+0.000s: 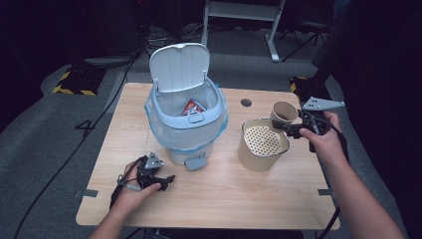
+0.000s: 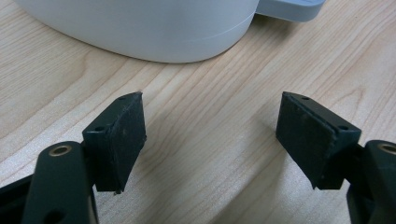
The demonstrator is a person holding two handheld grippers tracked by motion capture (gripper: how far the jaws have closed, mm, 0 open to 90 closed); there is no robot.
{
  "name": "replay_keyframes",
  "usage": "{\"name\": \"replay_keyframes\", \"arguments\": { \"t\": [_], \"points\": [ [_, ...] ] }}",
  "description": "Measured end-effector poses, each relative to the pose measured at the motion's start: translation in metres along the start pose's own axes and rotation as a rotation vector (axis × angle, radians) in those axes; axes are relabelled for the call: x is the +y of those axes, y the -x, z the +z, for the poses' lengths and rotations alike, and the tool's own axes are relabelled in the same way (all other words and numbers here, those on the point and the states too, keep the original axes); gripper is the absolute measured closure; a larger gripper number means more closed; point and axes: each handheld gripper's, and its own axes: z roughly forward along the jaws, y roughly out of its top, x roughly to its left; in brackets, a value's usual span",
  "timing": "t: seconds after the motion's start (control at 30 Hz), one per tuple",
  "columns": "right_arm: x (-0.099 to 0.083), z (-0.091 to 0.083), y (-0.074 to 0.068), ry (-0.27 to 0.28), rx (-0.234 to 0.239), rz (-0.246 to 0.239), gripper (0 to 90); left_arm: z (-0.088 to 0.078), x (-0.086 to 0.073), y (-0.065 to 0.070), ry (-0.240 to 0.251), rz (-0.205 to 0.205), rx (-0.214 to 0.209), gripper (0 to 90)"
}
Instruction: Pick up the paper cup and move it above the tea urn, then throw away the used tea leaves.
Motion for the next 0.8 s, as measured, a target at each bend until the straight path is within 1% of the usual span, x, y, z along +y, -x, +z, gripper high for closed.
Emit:
{"name": "replay_keyframes", "arguments": {
  "t": [0.13, 0.27, 0.3, 0.37, 0.5, 0.53, 0.63, 0.67, 0.7, 0.73, 0.77, 0.8],
  "points": [
    [0.000, 0.001, -0.002, -0.003, 0.005, 0.003, 30.2, 0.000, 0.000, 0.000, -0.001, -0.003, -0.002, 24.5],
    [0.001, 0.001, -0.003, -0.003, -0.004, -0.021, 30.3, 0.000, 0.000, 0.000, 0.000, -0.002, -0.002, 24.5],
    [0.001, 0.001, -0.004, -0.004, -0.014, -0.036, 30.3, 0.000, 0.000, 0.000, -0.001, -0.002, -0.002, 24.4],
    [0.002, -0.001, -0.005, -0.009, -0.042, -0.080, 30.3, 0.000, 0.000, 0.000, -0.001, -0.003, -0.003, 24.5],
    [0.002, -0.002, -0.005, -0.015, -0.076, -0.179, 30.5, 0.000, 0.000, 0.000, 0.000, -0.003, -0.002, 24.5],
    [0.002, -0.002, -0.006, -0.021, -0.093, -0.221, 30.6, 0.000, 0.000, 0.000, 0.000, -0.003, -0.002, 24.5],
    [0.004, -0.002, -0.009, -0.032, -0.133, -0.313, 30.8, 0.000, 0.000, 0.000, 0.000, -0.003, -0.002, 24.4],
    [0.005, -0.002, -0.011, -0.037, -0.151, -0.358, 30.9, 0.000, 0.000, 0.000, 0.000, -0.003, -0.002, 24.5],
    [0.005, -0.002, -0.013, -0.040, -0.162, -0.387, 30.9, 0.000, 0.000, 0.000, 0.000, -0.002, -0.002, 24.5],
    [0.006, -0.002, -0.016, -0.052, -0.186, -0.442, 31.0, 0.000, 0.000, 0.000, 0.000, -0.003, -0.002, 24.4],
    [0.006, -0.002, -0.018, -0.060, -0.202, -0.474, 31.0, 0.000, 0.000, 0.000, 0.000, -0.003, -0.002, 24.4],
    [0.007, -0.001, -0.021, -0.076, -0.226, -0.523, 31.1, 0.000, 0.000, 0.000, 0.000, -0.003, -0.002, 24.4]
  ]
}}
